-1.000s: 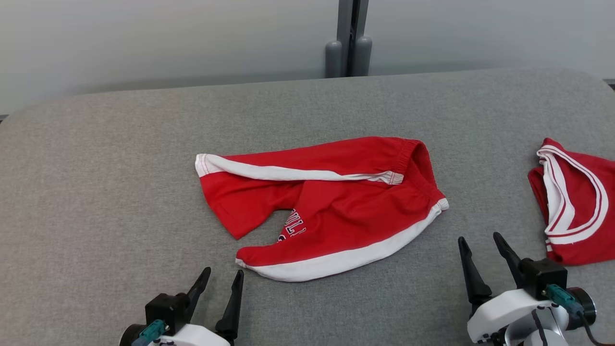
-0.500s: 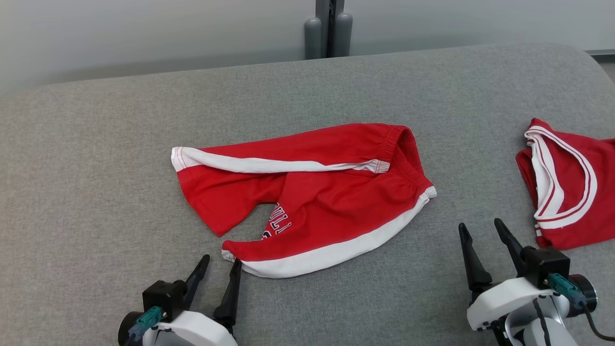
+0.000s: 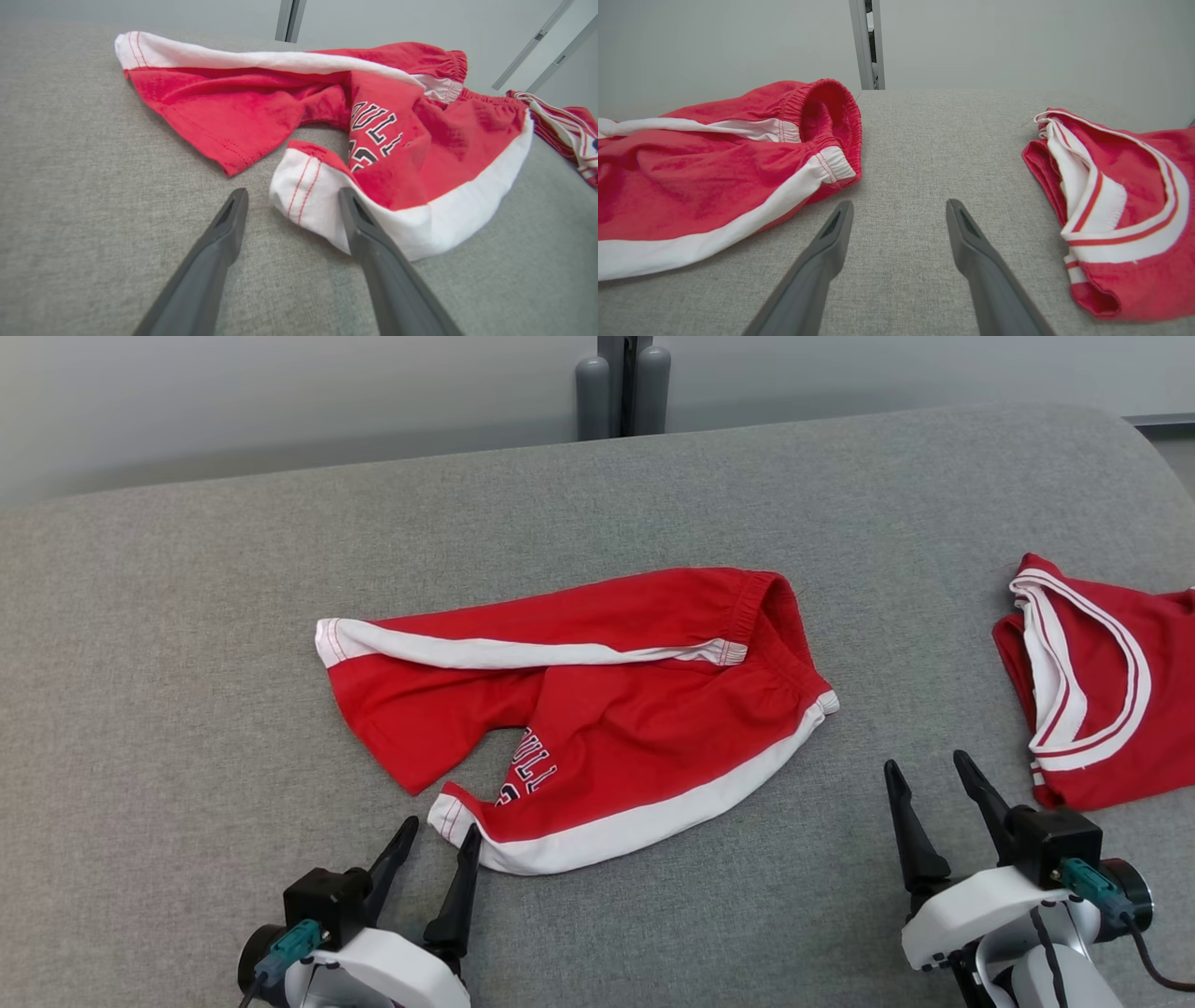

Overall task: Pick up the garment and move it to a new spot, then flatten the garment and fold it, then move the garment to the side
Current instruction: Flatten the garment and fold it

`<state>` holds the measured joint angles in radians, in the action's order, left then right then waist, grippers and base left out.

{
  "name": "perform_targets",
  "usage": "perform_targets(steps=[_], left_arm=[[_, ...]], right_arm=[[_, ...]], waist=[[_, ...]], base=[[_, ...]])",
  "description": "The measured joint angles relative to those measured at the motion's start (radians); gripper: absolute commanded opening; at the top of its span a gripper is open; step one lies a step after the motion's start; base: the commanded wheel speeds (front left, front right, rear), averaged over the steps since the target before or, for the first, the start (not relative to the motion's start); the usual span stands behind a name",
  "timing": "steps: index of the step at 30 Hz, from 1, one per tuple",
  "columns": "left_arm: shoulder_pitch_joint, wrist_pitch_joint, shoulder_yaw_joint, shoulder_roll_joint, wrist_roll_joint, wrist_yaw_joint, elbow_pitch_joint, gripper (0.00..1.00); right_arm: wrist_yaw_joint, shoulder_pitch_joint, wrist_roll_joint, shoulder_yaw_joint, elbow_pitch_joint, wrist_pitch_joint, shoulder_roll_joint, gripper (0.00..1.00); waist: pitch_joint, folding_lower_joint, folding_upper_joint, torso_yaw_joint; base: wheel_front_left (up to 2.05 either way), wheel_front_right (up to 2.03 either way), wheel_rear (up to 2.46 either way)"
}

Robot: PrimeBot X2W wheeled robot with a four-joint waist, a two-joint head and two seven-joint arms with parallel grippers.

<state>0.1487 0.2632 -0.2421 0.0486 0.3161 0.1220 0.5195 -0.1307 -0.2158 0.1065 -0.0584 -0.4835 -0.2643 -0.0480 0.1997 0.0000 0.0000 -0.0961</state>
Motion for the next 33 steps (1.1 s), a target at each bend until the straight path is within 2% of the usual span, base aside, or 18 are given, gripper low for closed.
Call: perform_targets(steps=[7, 8, 9, 11, 12, 14, 21, 27, 33], left_arm=[[0.009, 0.0, -0.007, 0.0, -0.017, 0.004, -0.015, 1.0], [0.01, 0.0, -0.008, 0.0, -0.02, 0.004, -0.015, 0.95], [0.01, 0.0, -0.01, 0.0, -0.023, 0.005, -0.015, 0.86], [0.013, 0.0, -0.013, 0.0, -0.027, 0.005, -0.016, 0.59], [0.013, 0.0, -0.014, 0.0, -0.027, 0.005, -0.017, 0.37], [0.013, 0.0, -0.015, 0.0, -0.027, 0.005, -0.021, 0.0], [0.013, 0.0, 0.005, -0.001, -0.035, 0.007, -0.055, 0.0], [-0.035, 0.0, 0.091, 0.0, -0.035, -0.053, -0.097, 0.0], [-0.086, 0.0, 0.146, 0.0, -0.061, -0.053, -0.089, 0.0]], right_arm=[[0.0, 0.0, 0.0, -0.005, -0.004, 0.0, 0.0, 1.0], [0.0, 0.0, 0.0, -0.007, -0.005, 0.0, 0.0, 1.0], [0.0, 0.0, 0.001, -0.009, -0.008, 0.0, 0.0, 1.0], [0.0, 0.0, 0.002, -0.013, -0.012, 0.0, 0.0, 1.0], [0.0, 0.0, 0.002, -0.014, -0.013, 0.0, 0.0, 1.0], [0.0, 0.0, 0.007, -0.016, -0.015, 0.0, 0.0, 1.0], [0.0, 0.001, 0.007, -0.006, -0.018, 0.0, 0.0, 1.0], [0.0, 0.016, 0.009, -0.01, -0.021, 0.0, 0.0, 1.0], [0.0, 0.021, 0.034, -0.069, -0.029, 0.0, 0.0, 1.0]], waist=[[-0.001, 0.0, 0.0, -0.003], [-0.002, 0.0, 0.0, -0.003], [-0.003, 0.0, 0.0, -0.003], [-0.005, 0.0, 0.0, -0.003], [-0.006, 0.0, 0.0, -0.003], [-0.009, 0.0, 0.0, -0.002], [-0.017, 0.0, 0.0, 0.011], [-0.042, 0.0, 0.0, 0.057], [-0.069, 0.0, 0.0, 0.111]], base=[[0.0, 0.0, 0.0], [0.0, 0.0, 0.0], [0.0, 0.0, 0.0], [0.0, 0.0, 0.0], [0.0, 0.0, 0.0], [0.0, 0.0, 0.0], [0.0, 0.0, 0.0], [0.0, 0.0, 0.0], [0.0, 0.0, 0.0]])
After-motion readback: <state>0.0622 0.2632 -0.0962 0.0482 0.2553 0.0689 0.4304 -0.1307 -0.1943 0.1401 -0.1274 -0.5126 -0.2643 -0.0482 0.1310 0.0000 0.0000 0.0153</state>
